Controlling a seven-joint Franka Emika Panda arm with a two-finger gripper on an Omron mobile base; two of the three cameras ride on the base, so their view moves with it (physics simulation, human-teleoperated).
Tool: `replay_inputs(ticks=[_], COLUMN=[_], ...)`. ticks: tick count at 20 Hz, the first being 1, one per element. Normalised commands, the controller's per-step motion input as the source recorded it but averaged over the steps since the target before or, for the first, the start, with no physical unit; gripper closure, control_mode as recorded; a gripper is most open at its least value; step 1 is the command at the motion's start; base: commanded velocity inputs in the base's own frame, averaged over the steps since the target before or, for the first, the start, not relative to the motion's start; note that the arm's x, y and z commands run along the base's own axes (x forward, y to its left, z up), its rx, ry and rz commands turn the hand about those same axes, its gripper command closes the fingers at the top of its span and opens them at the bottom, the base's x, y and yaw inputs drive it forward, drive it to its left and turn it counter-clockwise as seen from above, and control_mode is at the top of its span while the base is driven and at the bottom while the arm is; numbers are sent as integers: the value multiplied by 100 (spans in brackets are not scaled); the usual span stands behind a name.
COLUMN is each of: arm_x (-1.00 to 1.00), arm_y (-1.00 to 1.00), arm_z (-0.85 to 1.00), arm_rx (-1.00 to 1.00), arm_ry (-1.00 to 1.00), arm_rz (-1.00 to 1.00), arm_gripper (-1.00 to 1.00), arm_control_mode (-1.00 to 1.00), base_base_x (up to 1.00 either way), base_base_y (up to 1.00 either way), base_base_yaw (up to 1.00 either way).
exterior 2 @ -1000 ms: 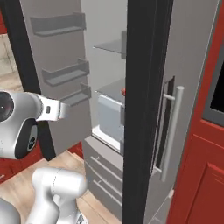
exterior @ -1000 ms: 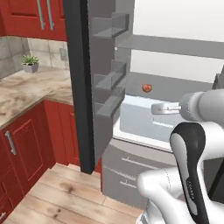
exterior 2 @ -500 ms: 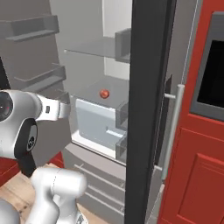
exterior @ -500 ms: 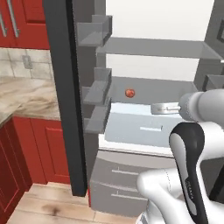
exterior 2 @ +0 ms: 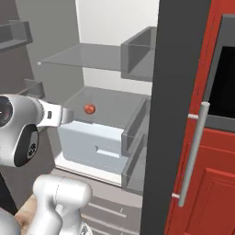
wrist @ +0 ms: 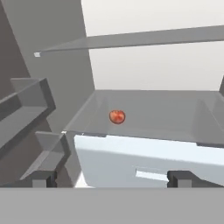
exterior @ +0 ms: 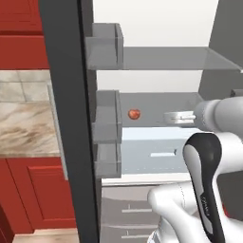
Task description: Retrieve the kiwi and peach from the fridge and place them into the bowl on the dining table.
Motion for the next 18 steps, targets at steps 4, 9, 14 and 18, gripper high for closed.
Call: replay_inputs(ticks=[4,9,14,18], arm_x=[0,0,0,28], arm_y=[0,0,0,0], arm_z=[0,0,0,-1], arm_rx=[0,0,0,0], arm_ry=[0,0,0,15], arm_rz=[0,0,0,0], arm_gripper=[-100,-100,-100,-100], arm_control_mode=[100,100,100,-100], base_base_x=[77,56,0,6], base_base_y=[2,4,0,0], base_base_yaw=[-35,-18,0,0])
